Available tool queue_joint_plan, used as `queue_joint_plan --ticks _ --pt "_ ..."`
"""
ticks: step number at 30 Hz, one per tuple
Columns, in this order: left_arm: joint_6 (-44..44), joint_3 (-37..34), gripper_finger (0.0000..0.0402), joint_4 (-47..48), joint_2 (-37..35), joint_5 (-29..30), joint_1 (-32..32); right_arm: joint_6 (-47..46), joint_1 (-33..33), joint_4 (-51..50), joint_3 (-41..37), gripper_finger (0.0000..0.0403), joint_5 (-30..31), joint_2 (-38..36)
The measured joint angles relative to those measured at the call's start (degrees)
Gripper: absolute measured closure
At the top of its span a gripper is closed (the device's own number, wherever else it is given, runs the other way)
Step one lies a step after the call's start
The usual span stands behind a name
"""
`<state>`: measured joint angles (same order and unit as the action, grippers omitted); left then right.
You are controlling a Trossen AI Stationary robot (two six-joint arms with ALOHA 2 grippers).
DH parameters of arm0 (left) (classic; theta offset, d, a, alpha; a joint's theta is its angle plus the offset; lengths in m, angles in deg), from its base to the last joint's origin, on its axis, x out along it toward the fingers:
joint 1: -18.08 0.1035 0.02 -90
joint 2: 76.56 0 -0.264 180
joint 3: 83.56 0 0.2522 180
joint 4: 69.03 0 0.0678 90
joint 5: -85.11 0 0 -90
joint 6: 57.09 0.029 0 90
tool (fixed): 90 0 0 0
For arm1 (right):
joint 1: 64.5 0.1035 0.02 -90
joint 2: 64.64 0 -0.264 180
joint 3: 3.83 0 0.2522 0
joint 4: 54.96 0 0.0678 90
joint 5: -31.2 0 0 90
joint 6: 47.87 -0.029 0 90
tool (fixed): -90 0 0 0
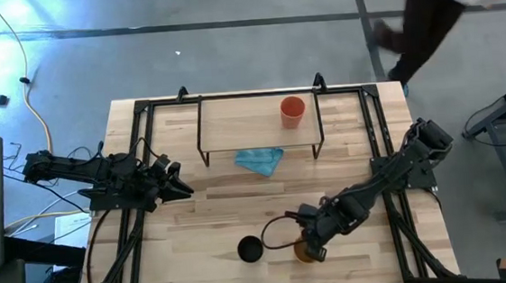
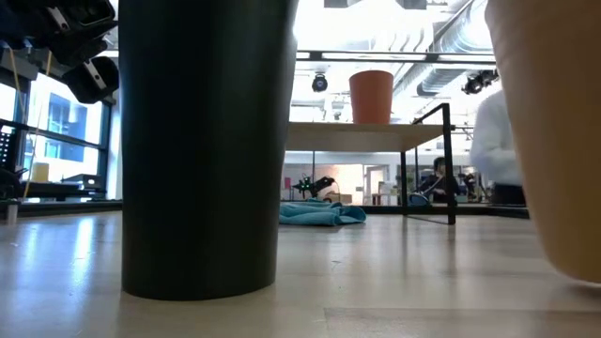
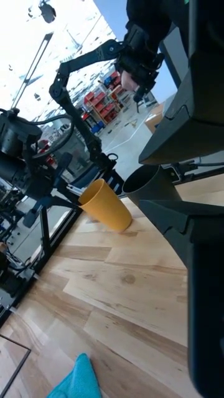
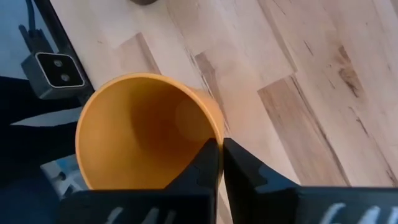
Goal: Stack small to large cups/mugs on shelf
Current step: Put the yellow cup on the shelf
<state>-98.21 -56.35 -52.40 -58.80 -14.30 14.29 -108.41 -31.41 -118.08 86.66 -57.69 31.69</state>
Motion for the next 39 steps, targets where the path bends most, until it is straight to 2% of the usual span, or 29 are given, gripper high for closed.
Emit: queue_joint_plan --ticks 8,19,30,39 --pt "0.04 0.0 0.0309 -0.01 -0.02 0.0 0.0 1.1 -2.33 -1.65 1.88 0.0402 -2.92 -0.31" --pt "0.15 0.0 0.0309 -0.02 -0.02 -0.02 0.0 8.94 -8.31 -13.29 13.69 0.0403 -2.48 -0.34" --pt "0.15 0.0 0.0309 -0.02 -0.02 0.0 0.0 17.38 -18.97 -26.06 29.35 0.0403 -2.44 -0.41" --pt "0.15 0.0 0.0309 -0.04 -0.02 0.0 0.0 24.82 -29.16 -32.68 34.49 0.0403 -5.64 -0.43"
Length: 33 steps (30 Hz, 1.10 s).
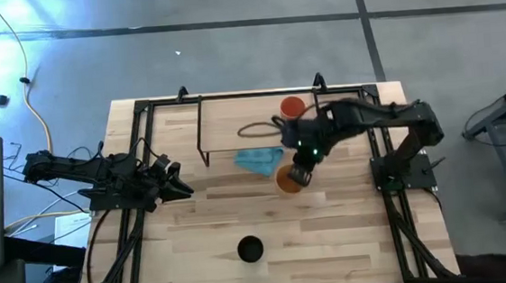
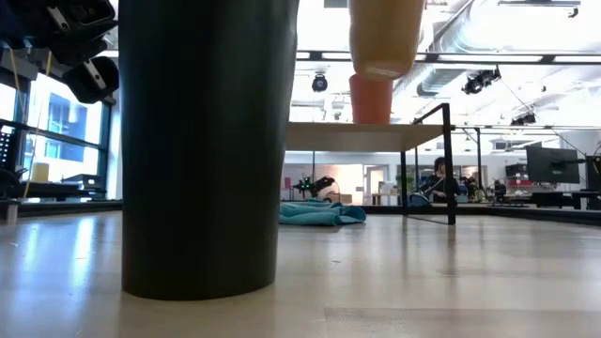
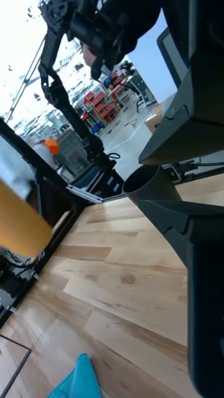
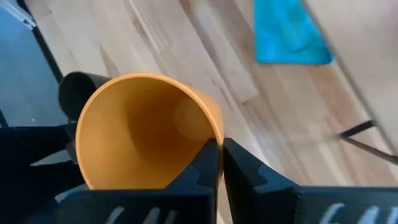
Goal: Stack small to large cups/mugs on shelf
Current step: Put the yellow cup on the shelf
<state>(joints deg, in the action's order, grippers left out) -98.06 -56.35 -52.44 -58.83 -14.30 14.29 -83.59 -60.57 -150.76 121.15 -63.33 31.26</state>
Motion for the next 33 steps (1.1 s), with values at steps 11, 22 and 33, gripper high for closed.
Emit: queue_joint_plan --ticks 11,22,33 --pt "-0.02 0.0 0.0309 0.02 0.02 0.85 0.02 8.72 -10.17 -0.29 0.57 0.0403 -3.02 0.0" --pt "-0.04 0.0 0.0309 0.02 0.02 1.82 0.0 15.37 -17.28 5.14 0.57 0.0403 -5.51 0.0" --pt "-0.04 -0.01 0.0309 0.17 0.04 4.35 0.0 20.53 -21.15 9.54 0.59 0.0403 -5.34 0.66"
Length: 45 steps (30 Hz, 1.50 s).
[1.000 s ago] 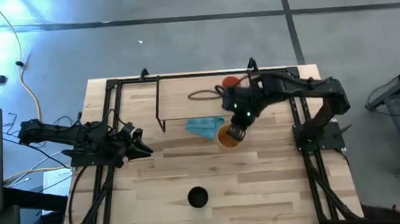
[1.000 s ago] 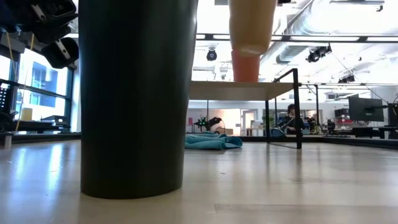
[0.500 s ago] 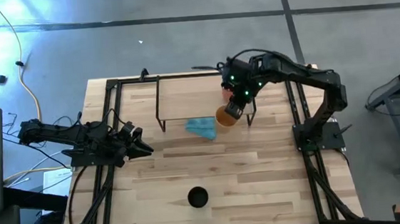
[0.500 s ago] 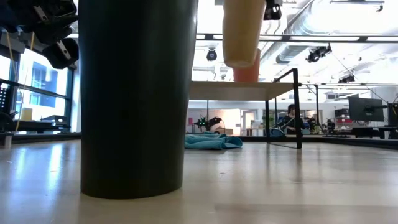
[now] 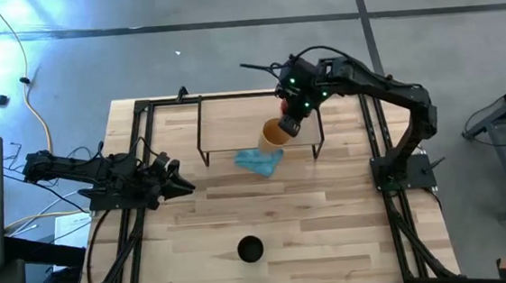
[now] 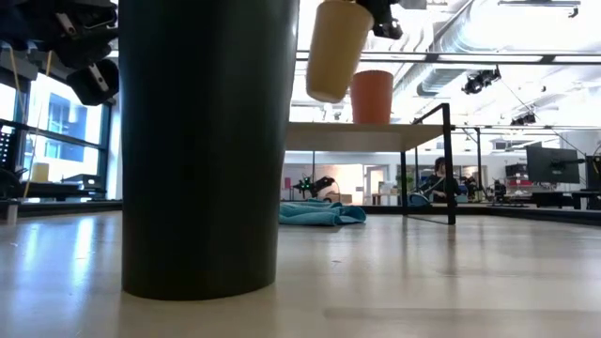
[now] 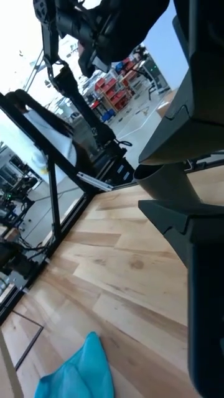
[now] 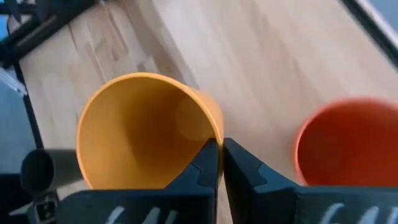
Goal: Stack small to large cups/mugs on shelf
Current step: Put the yellow cup on the shelf
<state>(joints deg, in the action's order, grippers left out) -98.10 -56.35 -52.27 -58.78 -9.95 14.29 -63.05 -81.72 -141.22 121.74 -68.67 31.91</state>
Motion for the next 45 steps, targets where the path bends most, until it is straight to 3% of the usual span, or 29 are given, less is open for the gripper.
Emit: queue_joint_plan --ticks 19,23,28,30,36,45 --pt "-0.41 0.01 0.0309 0.05 0.0 2.53 0.0 4.25 -5.64 10.87 1.06 0.0403 -0.5 0.46" --pt "-0.35 -0.01 0.0309 0.11 0.0 2.99 0.0 5.64 -6.58 7.46 7.77 0.0403 -0.44 2.91" --pt "-0.33 0.0 0.0309 0.12 0.0 3.21 0.02 7.88 -6.92 -0.49 23.07 0.0403 -0.26 10.9" --pt "-0.36 -0.01 0.0309 0.12 -0.01 3.21 0.01 7.76 -7.02 1.45 20.73 0.0403 -0.85 11.06" --pt "-1.27 -0.01 0.0309 0.22 -0.02 2.73 -0.02 6.53 -8.32 -6.78 15.78 0.0403 -0.27 11.53" --pt "-0.94 -0.01 0.0309 0.59 0.0 3.34 0.02 6.67 -8.27 -4.11 19.15 0.0403 0.22 11.56"
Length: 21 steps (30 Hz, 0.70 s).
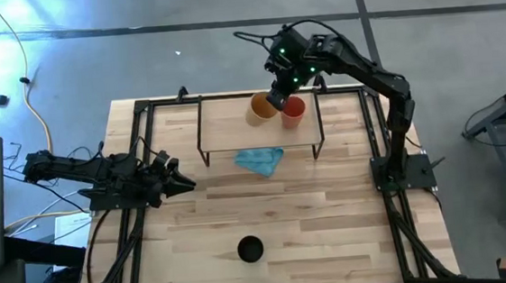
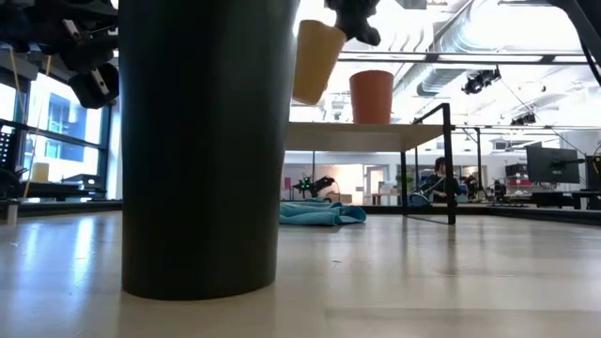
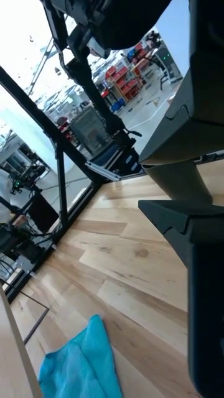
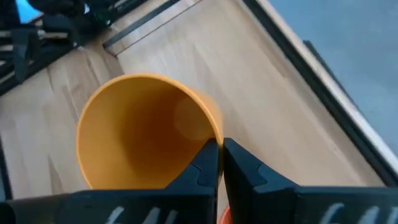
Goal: Stack small to large cups/mugs on shelf
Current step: Put the yellow cup on the shelf
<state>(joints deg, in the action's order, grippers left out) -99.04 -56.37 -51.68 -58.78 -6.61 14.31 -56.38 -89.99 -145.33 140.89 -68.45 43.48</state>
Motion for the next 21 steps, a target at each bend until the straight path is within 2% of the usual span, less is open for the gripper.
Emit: queue_joint_plan --ticks 7,21 --pt "0.02 0.0 0.0309 0.02 0.0 0.04 0.0 -0.07 0.37 2.95 0.3 0.0403 2.03 1.2" --pt "-1.16 0.0 0.0309 0.0 0.0 -0.02 0.0 0.1 0.19 0.66 0.26 0.0403 2.01 4.12"
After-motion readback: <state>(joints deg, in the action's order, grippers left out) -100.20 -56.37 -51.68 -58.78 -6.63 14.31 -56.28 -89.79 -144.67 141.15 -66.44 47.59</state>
